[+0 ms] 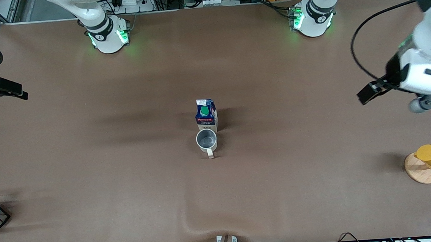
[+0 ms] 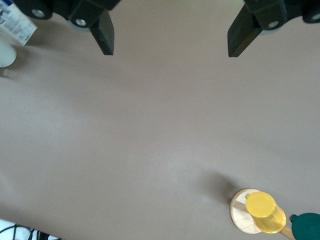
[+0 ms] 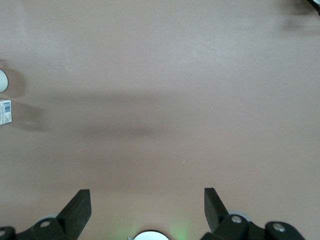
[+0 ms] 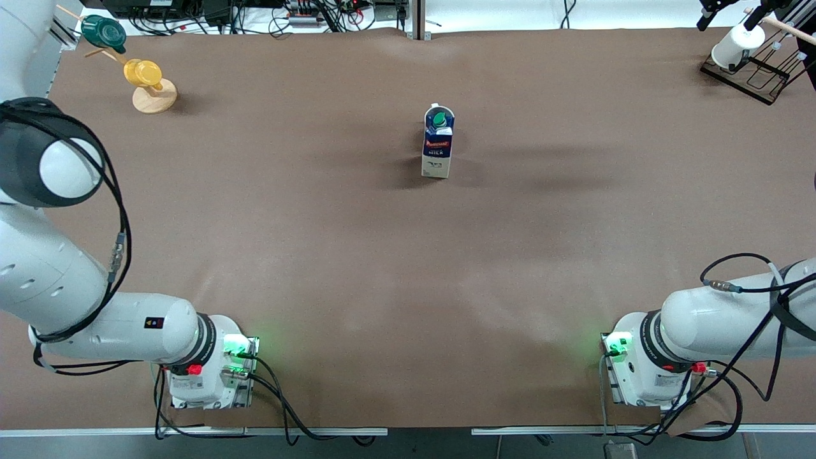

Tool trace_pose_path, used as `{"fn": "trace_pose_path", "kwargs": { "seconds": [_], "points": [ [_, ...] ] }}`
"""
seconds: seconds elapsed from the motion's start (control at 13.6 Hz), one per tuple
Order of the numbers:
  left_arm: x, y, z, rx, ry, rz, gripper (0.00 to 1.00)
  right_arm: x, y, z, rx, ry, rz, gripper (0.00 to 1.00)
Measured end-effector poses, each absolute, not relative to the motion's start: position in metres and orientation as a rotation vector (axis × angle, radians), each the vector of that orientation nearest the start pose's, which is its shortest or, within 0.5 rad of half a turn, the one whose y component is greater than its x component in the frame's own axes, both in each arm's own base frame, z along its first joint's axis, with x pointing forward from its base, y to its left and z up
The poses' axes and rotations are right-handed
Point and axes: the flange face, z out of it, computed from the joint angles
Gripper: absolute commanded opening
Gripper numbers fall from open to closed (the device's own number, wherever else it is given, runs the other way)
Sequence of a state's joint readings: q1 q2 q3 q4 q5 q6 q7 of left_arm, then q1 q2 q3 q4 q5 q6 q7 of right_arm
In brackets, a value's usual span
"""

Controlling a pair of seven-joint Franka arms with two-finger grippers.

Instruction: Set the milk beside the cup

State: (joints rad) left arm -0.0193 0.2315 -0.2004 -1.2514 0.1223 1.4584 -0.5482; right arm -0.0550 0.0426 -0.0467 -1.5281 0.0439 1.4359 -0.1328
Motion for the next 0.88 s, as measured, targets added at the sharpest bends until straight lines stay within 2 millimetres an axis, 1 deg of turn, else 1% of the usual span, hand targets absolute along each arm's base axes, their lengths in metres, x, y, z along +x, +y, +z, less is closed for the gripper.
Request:
{"fn": "trace_pose_path", "kwargs": {
  "seconds": [0.07,0.15,0.29,0.44,0.73,0.88],
  "points": [
    [0.600,-0.095,0.629,-3.023,-0.515,0.002,1.00,0.550,-0.050,0.611,-3.078,-0.058,0.196,1.00],
    [0.595,-0.090,0.626,-3.023,-0.500,0.010,1.00,0.549,-0.050,0.613,-3.079,-0.062,0.192,1.00],
    [0.585,-0.085,0.620,-3.026,-0.438,0.002,1.00,0.548,-0.051,0.615,-3.080,-0.066,0.187,1.00],
    [0.575,-0.077,0.617,-3.044,-0.413,-0.001,1.00,0.547,-0.051,0.615,-3.081,-0.067,0.187,1.00],
    [0.562,-0.053,0.619,-3.045,-0.395,-0.004,1.00,0.547,-0.051,0.615,-3.081,-0.068,0.195,1.00],
    [0.558,-0.044,0.620,-3.047,-0.363,-0.009,1.00,0.547,-0.051,0.615,-3.081,-0.067,0.196,1.00]
  ]
}}
